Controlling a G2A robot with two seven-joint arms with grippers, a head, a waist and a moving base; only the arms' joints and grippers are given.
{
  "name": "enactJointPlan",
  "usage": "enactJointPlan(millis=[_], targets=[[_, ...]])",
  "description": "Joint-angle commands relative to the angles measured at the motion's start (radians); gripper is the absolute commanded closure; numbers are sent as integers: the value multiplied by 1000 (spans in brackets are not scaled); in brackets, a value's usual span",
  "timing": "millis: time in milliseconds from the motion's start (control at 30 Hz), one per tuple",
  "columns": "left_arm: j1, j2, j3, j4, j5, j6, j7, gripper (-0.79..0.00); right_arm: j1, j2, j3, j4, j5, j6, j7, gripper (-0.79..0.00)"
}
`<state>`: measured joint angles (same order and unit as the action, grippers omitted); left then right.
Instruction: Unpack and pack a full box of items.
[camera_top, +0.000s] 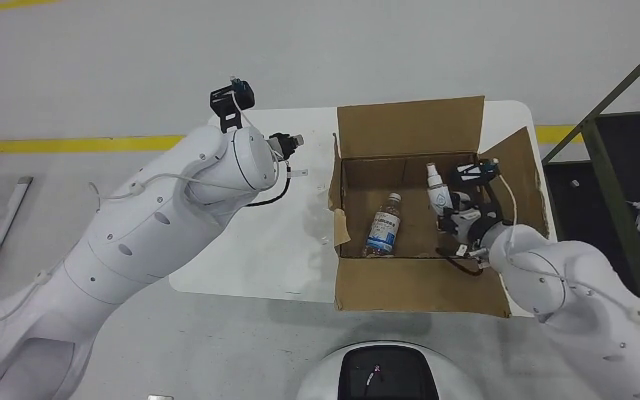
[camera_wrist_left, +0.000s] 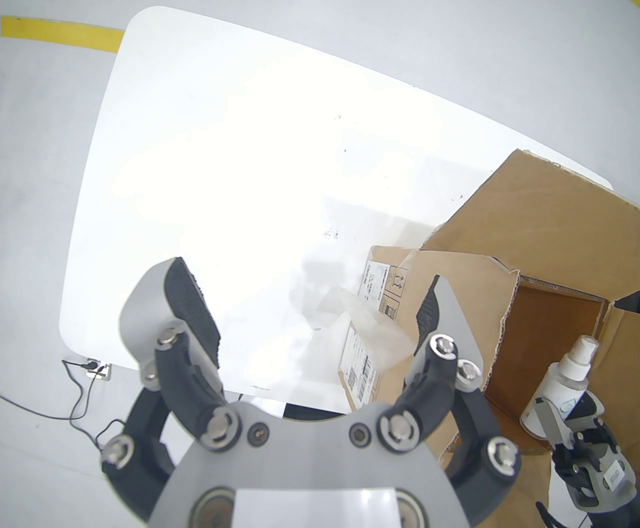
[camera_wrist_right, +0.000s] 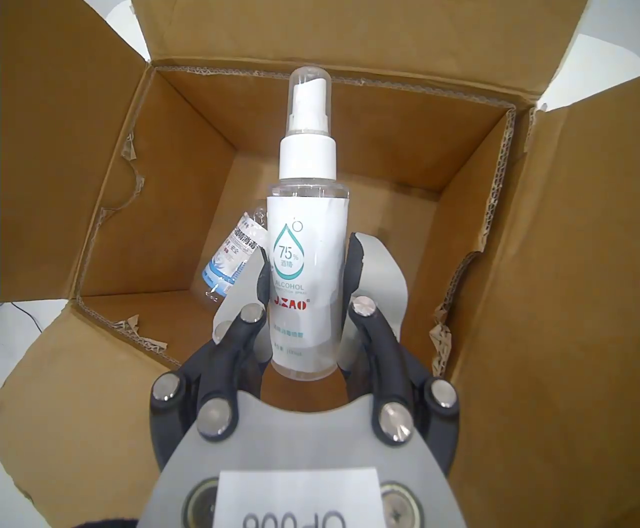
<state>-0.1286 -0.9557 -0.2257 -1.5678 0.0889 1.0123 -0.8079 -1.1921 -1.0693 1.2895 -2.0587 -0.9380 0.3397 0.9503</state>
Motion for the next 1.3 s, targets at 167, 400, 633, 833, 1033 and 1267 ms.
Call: enactJointPlan(millis=[167,400,633,833,1033,1267], targets=[[0,0,0,0,0,0,0,-785,28,-24,-81,105,57,106,-33,0],[0,0,0,0,0,0,0,-785,147,-62,-205,276,51,229,-61,0],[0,0,0,0,0,0,0,-785,258,-98,-287,404,85,271,-35,0],[0,0,0,0,0,0,0,-785,323,-120,-338,473,97,274,17,0],[0,0,0,0,0,0,0,-785,370,-139,-379,533,87,271,36,0],[0,0,0,0,0,0,0,-785,386,-155,-400,554,86,271,38,-166]])
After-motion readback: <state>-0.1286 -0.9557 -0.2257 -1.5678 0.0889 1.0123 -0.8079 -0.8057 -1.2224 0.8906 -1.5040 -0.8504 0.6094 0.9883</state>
